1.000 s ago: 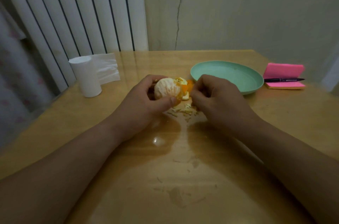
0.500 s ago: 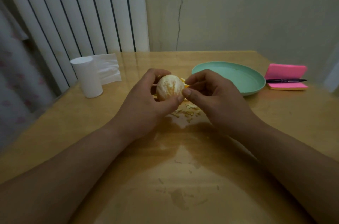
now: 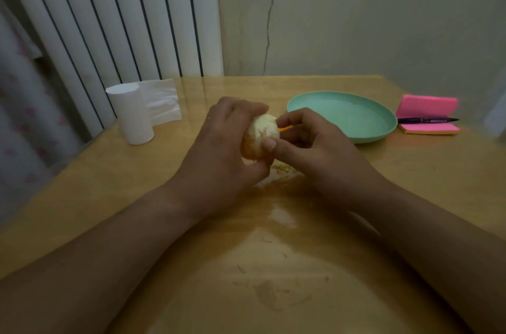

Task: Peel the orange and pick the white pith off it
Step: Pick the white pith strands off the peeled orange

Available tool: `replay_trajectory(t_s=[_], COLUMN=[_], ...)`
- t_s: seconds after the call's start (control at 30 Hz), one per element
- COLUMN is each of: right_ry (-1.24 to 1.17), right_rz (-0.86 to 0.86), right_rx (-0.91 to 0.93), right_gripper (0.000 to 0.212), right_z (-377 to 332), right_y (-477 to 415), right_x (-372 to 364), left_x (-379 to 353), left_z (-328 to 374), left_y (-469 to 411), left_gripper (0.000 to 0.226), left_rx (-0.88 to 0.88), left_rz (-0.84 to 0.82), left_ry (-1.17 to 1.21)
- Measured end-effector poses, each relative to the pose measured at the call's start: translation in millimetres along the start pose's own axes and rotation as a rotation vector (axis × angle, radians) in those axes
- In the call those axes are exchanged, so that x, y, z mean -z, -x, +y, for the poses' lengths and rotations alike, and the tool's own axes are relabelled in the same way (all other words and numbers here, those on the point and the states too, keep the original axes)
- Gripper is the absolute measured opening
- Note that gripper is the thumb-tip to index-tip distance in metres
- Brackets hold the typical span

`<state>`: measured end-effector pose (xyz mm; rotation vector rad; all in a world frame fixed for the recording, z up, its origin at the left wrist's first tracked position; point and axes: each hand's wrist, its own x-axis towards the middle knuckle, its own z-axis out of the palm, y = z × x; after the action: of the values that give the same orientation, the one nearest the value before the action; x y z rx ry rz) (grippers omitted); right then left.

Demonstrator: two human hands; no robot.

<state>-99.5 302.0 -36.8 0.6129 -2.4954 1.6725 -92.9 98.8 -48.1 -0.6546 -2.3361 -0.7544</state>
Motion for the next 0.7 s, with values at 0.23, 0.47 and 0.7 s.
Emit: replay_trajectory(t_s=[0.23, 0.47, 0.7], right_ry=[-0.095, 0.174, 0.266], right_rz=[-0.122, 0.059, 0.012], right_rx=[-0.007, 0.241, 0.381], right_gripper=[0.048, 0.064, 0.066], right_z=[-3.3, 5.6, 8.0], right_y=[2.1, -0.5, 1.6], right_x=[1.3, 8.0, 2.3], left_x=[5.1, 5.8, 11.4], left_z=[12.0, -7.6, -0.1], left_y=[0.8, -11.1, -4.9], left_gripper=[0.091, 0.049, 0.051], left_rx=[-0.148, 0.712, 0.678], left_rz=[-0.057, -0.186, -0.422], left_ry=[0.029, 0.984, 1.275])
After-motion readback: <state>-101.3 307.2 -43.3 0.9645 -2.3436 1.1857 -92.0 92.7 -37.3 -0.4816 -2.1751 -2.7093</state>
